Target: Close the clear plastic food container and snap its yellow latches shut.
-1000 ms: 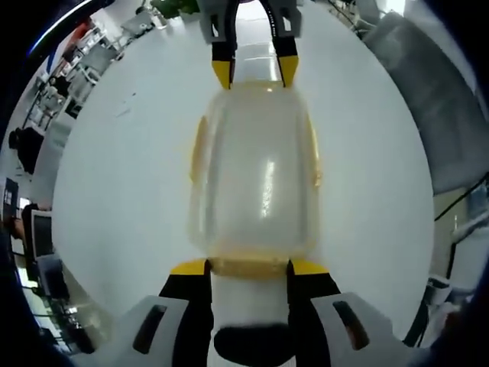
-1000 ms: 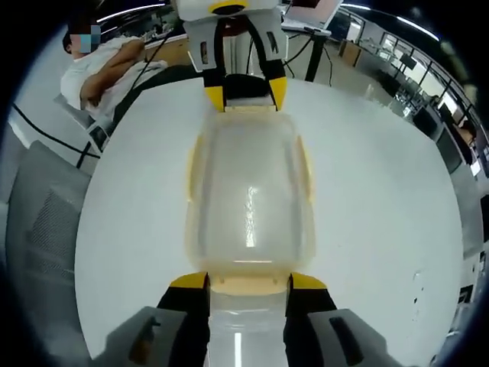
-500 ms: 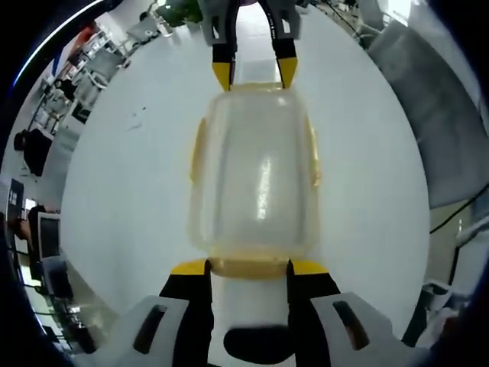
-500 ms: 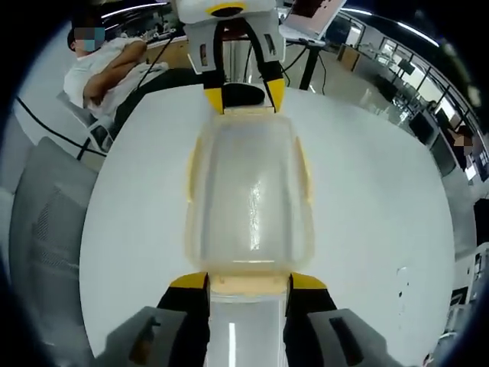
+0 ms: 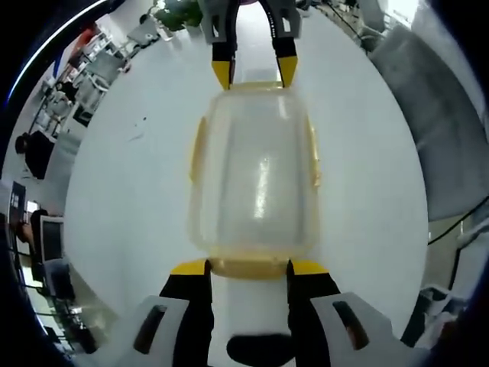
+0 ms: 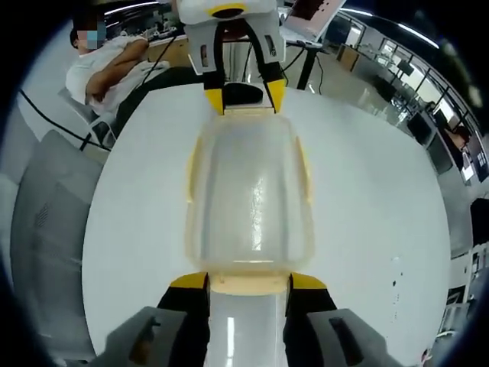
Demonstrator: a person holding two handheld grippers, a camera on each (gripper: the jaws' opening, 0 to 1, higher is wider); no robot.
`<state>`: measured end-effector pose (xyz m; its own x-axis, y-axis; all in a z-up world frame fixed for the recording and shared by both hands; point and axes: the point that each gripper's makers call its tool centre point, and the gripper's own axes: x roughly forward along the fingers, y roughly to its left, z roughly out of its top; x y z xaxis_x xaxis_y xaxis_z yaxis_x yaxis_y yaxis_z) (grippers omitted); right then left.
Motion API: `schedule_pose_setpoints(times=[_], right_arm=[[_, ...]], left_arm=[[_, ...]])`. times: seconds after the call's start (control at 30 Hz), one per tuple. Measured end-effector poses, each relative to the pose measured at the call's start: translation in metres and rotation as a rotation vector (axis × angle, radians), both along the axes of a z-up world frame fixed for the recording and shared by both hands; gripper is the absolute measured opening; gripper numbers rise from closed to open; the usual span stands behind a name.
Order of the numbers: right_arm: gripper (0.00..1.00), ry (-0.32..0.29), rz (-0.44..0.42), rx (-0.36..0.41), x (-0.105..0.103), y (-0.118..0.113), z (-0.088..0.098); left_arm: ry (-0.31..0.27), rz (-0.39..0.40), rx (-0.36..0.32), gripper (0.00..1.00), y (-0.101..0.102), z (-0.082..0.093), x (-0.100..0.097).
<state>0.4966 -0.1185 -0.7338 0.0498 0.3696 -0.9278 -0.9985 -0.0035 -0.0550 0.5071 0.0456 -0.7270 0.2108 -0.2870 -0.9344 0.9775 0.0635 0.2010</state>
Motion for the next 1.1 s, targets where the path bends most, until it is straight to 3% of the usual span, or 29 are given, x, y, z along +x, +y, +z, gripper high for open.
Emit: schedule_pose_setpoints(times=[0.5, 1.1], right_arm=[[0.35, -0.019, -0.016, -0.005, 0.003, -0.037, 0.01], [0.35, -0.01, -0.02, 0.001, -0.005, -0.08, 0.015]], left_arm=[[-0.026, -0.015, 0.008, 0.35, -0.037, 0.013, 0.004], [-0.029, -0.009, 0.018, 0.35, -0.08, 0.013, -0.002]])
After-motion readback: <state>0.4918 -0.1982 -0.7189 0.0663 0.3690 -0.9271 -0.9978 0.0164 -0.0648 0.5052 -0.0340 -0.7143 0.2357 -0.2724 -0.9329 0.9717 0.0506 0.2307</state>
